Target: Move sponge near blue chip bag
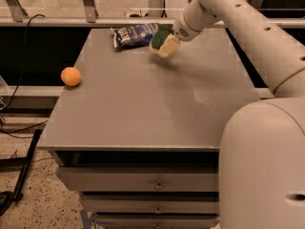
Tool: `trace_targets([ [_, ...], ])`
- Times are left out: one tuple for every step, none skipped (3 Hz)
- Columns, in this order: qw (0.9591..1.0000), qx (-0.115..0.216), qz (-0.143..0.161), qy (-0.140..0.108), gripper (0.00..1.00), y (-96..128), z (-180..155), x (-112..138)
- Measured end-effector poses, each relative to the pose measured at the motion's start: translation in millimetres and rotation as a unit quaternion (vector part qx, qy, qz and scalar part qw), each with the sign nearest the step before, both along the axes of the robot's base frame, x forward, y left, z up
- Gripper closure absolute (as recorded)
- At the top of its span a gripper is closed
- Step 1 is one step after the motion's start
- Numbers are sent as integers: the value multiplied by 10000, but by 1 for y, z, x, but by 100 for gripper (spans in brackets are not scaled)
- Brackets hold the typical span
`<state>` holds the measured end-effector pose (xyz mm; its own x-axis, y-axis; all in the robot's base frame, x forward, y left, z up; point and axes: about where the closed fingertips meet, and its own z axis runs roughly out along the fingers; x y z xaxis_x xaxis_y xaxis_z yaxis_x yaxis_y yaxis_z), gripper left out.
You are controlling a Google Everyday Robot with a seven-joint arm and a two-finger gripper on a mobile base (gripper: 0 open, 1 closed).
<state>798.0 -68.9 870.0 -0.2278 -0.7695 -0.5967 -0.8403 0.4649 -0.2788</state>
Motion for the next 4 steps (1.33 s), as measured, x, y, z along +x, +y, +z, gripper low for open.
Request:
trace_targets([
  [10000,6,-16,30,0,-1,-2,3],
  [10000,7,-18,31,0,-1,-2,3],
  [9998,175,-25,38,0,-25,7,-8],
  [9980,626,-22,39,0,-73,23,-28],
])
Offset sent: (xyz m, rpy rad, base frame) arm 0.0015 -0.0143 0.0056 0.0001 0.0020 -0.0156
